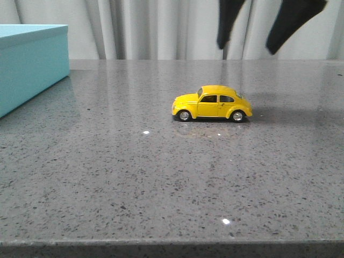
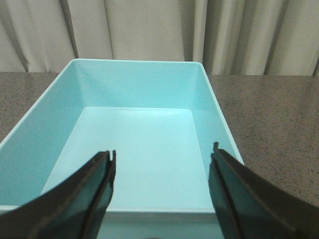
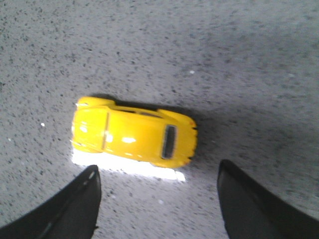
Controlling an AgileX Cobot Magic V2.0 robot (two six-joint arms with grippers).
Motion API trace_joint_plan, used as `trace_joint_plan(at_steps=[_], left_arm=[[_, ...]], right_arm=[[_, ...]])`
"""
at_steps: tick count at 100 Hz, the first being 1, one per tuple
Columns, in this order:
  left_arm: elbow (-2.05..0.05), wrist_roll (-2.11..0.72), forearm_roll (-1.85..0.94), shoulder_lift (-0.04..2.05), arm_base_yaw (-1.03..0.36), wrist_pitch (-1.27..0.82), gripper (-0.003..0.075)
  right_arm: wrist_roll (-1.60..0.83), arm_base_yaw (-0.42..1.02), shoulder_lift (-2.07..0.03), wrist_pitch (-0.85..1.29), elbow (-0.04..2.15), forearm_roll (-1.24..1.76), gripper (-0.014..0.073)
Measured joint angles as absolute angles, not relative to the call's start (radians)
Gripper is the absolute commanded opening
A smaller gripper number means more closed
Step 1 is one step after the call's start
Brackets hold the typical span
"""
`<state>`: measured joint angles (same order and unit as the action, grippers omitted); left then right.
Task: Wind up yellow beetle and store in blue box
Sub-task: 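Lower the right gripper onto the yellow beetle car and grip it, then drag the car along the table away from the blue box with the right gripper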
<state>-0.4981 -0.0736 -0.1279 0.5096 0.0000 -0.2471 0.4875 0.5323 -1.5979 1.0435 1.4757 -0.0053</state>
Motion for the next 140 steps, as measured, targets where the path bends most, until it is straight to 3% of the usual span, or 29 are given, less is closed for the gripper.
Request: trace_joint_plan(at_steps=[59,140], left_arm=[[-0.498,-0.074,-0.128,0.51,0.0,-0.247,0.0409],[-0.498,-0.074,-0.128,0.51,0.0,-0.247,0.0409]], right_arm=[[0.67,0.577,-1.755,1.065,1.54,-0.015,0.051],[0.681,0.577,-1.797,1.079,1.552,-0.019,0.051]])
